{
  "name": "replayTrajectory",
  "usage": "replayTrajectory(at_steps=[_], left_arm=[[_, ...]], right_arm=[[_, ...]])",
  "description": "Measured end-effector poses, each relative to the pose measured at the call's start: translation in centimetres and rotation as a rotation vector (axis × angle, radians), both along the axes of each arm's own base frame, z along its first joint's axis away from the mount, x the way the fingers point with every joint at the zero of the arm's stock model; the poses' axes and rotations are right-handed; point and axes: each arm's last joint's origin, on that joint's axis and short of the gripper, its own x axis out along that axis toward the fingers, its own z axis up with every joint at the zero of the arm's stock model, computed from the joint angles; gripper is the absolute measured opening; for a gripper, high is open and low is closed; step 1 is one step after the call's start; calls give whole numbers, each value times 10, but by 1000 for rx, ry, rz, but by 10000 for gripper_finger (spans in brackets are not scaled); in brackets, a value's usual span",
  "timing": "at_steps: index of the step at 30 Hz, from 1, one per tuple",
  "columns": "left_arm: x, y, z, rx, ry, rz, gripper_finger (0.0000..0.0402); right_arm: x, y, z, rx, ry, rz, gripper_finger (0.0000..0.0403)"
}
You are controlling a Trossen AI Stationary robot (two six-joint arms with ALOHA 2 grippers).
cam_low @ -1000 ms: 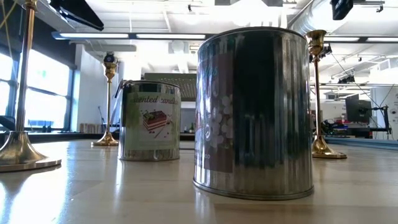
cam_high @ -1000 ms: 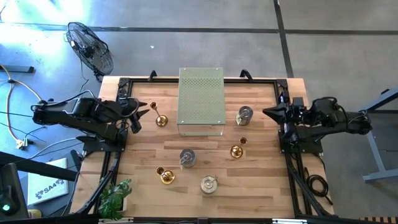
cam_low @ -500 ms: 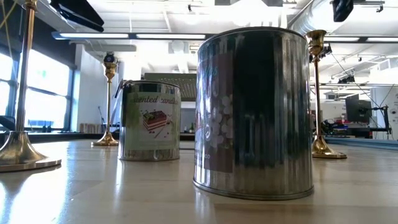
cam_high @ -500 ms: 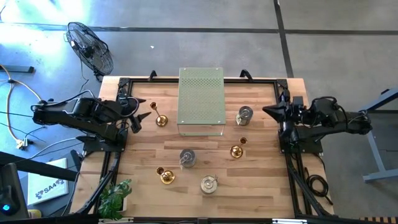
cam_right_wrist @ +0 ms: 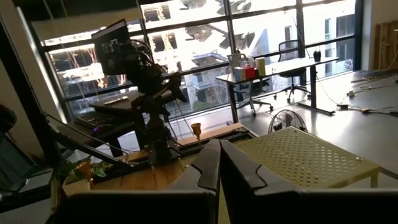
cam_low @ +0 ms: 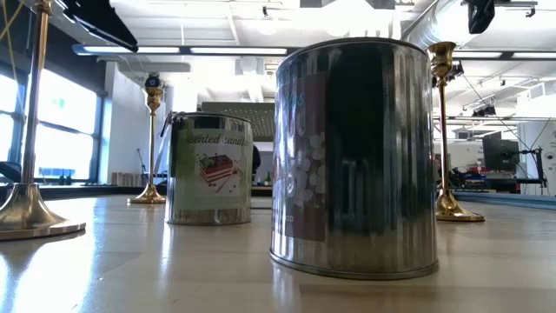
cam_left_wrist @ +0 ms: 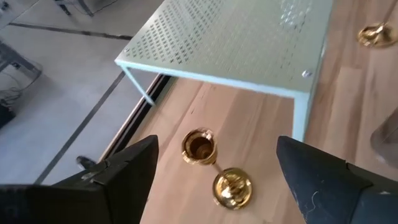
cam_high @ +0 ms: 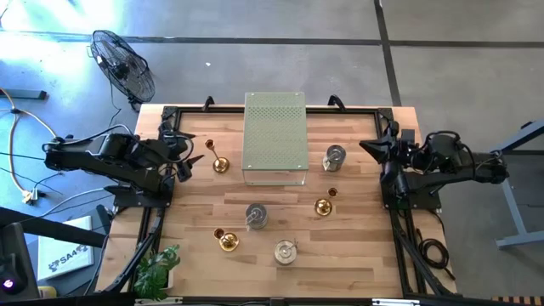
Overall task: Pick & Place candle stick holders
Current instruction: Put the top gold candle holder on the shelf
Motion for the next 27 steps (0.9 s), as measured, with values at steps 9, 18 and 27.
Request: replayTrajectory(at_steps=[9,18,27], left_arm=[[0,0,-6,-40,42,37,322],[-5,0,-7,-72,58,26,322],[-14,14,-3,-101,-51,50,322]], right_arm=[[0,0,-2,21,17,-9,5],[0,-1,-5,8,45,-38,5],[0,-2,-4,-2,47,-60,5]])
